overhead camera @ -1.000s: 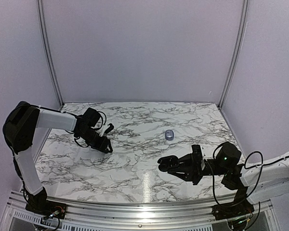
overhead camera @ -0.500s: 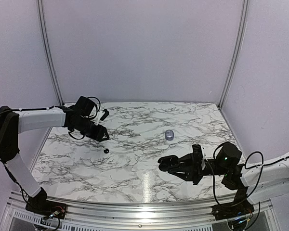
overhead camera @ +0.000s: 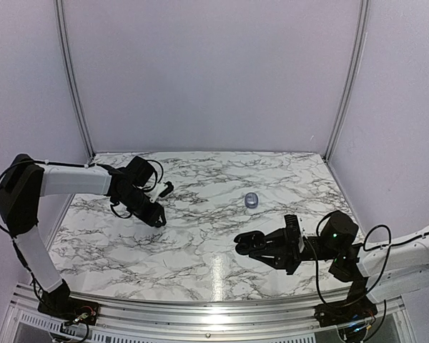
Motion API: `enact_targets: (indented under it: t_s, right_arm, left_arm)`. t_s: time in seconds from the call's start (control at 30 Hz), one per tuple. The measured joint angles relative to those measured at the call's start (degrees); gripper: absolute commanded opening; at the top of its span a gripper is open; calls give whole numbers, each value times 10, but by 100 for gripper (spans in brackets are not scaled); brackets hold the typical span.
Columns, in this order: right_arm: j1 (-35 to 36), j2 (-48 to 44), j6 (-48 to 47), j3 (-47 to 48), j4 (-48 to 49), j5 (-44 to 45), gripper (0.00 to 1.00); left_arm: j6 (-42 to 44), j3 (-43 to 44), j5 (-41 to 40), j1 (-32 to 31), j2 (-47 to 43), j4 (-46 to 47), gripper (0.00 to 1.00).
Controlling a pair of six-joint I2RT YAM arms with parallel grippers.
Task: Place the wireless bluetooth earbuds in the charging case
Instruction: Pick up the right earbud from the center of the board.
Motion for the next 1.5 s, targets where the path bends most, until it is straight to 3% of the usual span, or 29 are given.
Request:
enact_targets:
  t_s: [1.5]
  right_arm:
    - [0, 0, 0, 0, -6, 9, 0]
  left_arm:
    - [20, 12, -37, -3, 32, -19, 33]
